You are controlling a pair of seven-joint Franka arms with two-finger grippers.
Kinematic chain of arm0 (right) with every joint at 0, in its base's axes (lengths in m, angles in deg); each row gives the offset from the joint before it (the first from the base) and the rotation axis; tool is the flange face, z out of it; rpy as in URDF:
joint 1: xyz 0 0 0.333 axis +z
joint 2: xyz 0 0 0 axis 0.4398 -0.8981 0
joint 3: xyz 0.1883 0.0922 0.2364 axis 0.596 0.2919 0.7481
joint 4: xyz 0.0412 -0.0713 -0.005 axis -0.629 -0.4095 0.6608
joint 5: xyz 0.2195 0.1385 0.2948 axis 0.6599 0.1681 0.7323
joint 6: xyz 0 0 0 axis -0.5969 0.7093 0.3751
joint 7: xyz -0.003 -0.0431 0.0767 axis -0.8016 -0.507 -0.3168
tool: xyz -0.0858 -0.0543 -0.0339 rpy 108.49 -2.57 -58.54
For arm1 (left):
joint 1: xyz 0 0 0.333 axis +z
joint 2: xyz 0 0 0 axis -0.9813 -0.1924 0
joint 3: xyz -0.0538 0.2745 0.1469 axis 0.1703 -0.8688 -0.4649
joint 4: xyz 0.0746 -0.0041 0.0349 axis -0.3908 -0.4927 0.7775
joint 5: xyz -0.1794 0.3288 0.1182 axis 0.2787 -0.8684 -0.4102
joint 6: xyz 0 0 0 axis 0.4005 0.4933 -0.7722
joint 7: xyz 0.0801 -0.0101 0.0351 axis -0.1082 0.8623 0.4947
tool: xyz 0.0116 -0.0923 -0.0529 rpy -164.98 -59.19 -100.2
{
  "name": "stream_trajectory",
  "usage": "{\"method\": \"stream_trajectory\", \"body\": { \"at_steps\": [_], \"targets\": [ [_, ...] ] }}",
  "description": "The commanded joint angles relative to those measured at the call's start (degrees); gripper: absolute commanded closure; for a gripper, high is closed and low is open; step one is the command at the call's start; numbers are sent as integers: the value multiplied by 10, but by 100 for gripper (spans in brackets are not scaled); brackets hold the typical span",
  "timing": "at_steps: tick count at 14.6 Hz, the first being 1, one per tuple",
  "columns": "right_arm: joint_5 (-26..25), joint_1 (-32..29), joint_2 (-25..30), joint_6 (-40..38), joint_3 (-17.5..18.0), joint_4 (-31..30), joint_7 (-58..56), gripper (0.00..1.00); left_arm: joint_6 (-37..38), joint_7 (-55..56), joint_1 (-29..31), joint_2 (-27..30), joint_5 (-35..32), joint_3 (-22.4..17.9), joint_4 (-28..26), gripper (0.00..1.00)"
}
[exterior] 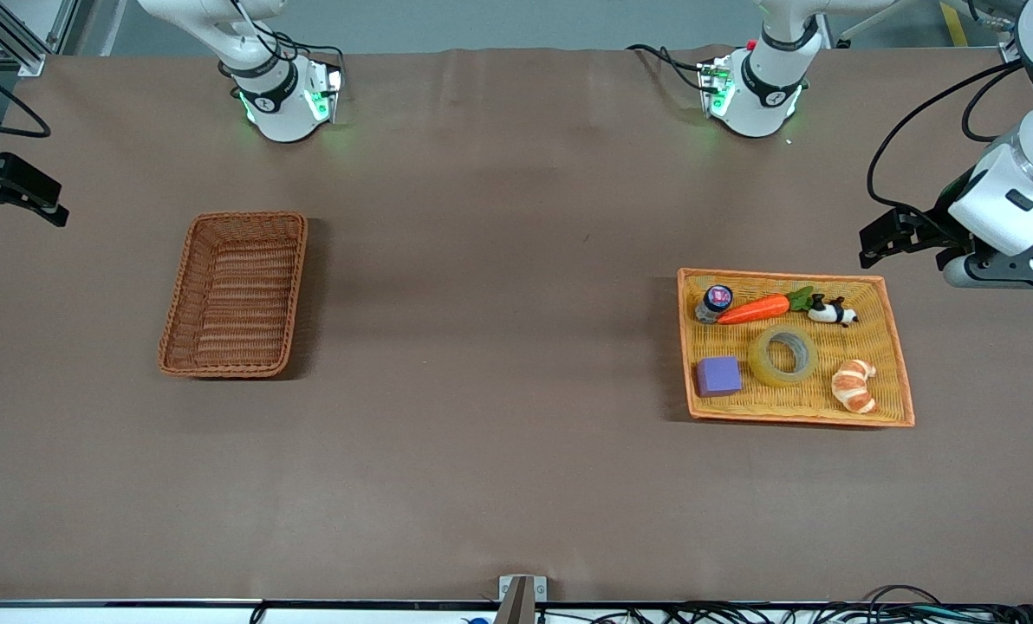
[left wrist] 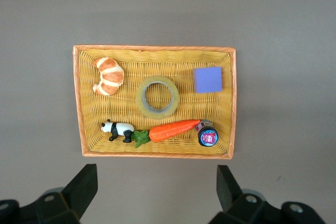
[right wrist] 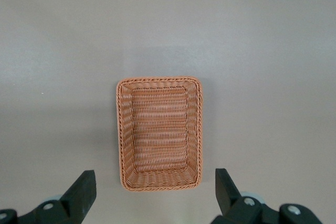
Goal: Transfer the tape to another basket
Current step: 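Lower the left gripper over the tape roll in the yellow tray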
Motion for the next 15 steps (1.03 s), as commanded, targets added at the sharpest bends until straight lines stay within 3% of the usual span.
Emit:
{"method": "stream_trajectory", "body": {
  "at_steps": [1,11,15],
  "targets": [
    [6,1,3,-3,0,0,8,0,4,-9,-2,-4,-4,1,9,0],
    [7,1,3,-3,0,1,8,0,-25,-14,1,-44,-9,2,6,0],
    [8,1,3,-2,-1,1,8,0,-65,-14,2,-112,-13,-1,0,0]
  ]
}}
